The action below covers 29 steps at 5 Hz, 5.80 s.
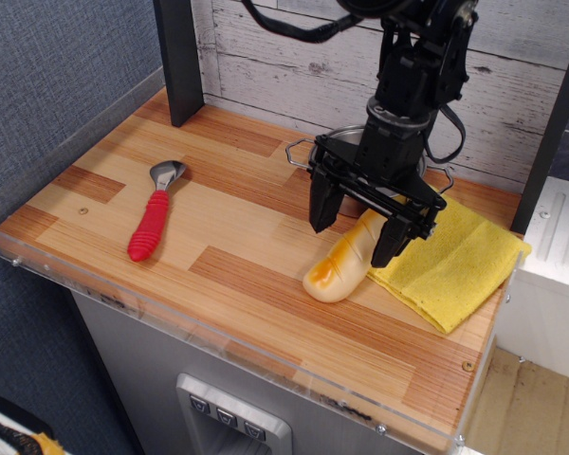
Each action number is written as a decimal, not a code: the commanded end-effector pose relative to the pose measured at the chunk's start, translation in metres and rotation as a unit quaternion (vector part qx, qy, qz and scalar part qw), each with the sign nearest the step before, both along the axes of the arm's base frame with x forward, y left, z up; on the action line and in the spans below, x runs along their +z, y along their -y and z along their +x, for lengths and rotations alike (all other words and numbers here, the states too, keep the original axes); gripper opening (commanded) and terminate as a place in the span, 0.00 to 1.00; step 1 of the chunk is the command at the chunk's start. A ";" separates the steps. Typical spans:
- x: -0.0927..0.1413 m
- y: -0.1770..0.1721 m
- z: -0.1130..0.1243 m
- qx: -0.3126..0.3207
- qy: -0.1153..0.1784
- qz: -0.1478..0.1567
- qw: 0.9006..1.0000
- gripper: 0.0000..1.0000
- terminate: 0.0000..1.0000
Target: Move the bread to the left of the pot
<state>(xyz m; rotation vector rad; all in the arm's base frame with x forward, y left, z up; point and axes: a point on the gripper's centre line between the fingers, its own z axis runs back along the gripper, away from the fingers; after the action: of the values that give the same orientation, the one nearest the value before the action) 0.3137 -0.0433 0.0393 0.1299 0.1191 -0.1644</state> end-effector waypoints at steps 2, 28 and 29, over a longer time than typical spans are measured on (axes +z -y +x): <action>0.026 -0.006 0.001 0.015 0.028 -0.007 0.999 1.00 0.00; -0.007 -0.074 0.002 0.194 -0.075 -0.020 0.978 1.00 0.00; 0.034 -0.058 0.004 0.145 0.024 -0.025 0.989 1.00 0.00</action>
<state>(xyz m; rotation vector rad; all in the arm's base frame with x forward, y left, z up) 0.3183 0.0139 0.0627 0.0659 0.1222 0.1159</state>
